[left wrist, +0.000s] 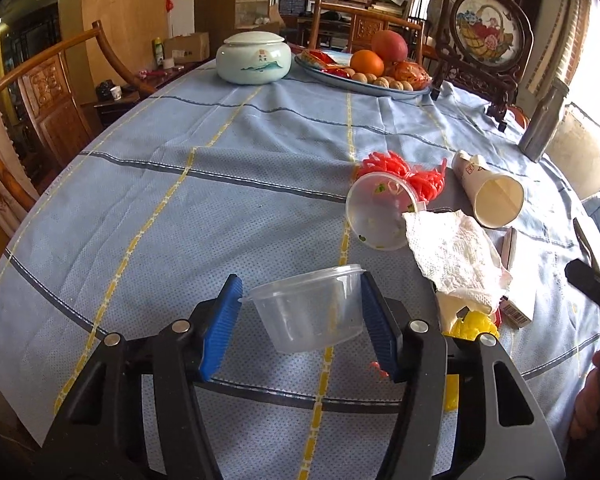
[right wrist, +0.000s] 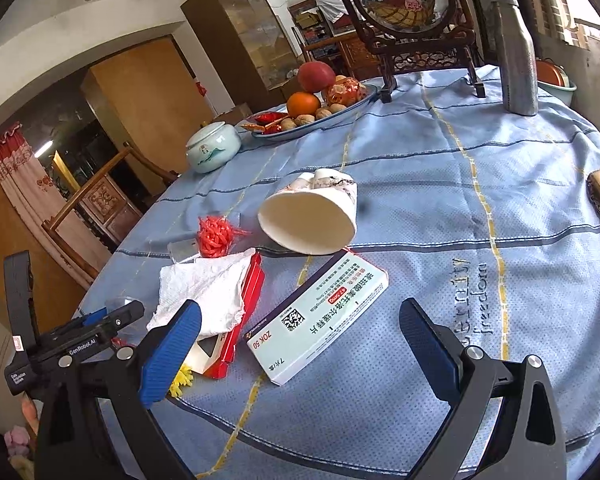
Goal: Collect trash
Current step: 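Grasp the clear plastic tub with the left tool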
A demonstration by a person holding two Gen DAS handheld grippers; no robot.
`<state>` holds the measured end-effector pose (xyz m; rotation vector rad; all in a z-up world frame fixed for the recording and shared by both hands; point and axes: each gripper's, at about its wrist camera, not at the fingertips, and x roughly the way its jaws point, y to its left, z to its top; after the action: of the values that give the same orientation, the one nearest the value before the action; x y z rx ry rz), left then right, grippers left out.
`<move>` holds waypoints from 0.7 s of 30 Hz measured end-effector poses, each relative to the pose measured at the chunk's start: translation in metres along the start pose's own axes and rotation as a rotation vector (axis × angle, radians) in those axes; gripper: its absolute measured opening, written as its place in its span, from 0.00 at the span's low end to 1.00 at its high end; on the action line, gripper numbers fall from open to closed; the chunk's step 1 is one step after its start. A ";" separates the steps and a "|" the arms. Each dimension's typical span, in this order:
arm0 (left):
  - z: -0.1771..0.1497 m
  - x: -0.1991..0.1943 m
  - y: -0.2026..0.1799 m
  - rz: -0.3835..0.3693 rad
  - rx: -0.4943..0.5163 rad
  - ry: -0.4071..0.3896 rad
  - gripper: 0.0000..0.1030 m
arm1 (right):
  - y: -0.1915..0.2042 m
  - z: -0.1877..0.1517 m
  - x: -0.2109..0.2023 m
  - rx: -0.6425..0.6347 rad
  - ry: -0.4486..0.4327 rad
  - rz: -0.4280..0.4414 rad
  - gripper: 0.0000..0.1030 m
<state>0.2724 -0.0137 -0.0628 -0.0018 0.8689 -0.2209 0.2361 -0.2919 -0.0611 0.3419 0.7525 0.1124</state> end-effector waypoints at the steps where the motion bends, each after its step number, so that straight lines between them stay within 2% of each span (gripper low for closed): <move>1: 0.000 0.000 0.001 -0.005 -0.006 0.001 0.57 | 0.004 0.000 0.002 -0.020 0.005 -0.029 0.95; 6: 0.000 0.000 0.002 -0.010 -0.009 -0.002 0.57 | 0.010 0.001 0.024 -0.055 0.108 -0.148 0.95; 13: 0.001 0.000 0.003 -0.027 -0.014 -0.004 0.57 | 0.038 0.000 0.049 -0.194 0.198 -0.230 0.95; 17: 0.001 0.000 0.006 -0.040 -0.030 0.001 0.57 | 0.050 0.002 0.061 -0.279 0.220 -0.313 0.95; 21: 0.001 0.000 0.009 -0.054 -0.047 0.007 0.57 | 0.021 0.004 0.045 -0.285 0.191 -0.445 0.95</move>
<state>0.2748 -0.0050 -0.0631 -0.0680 0.8816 -0.2511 0.2718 -0.2630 -0.0807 -0.1132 0.9718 -0.1696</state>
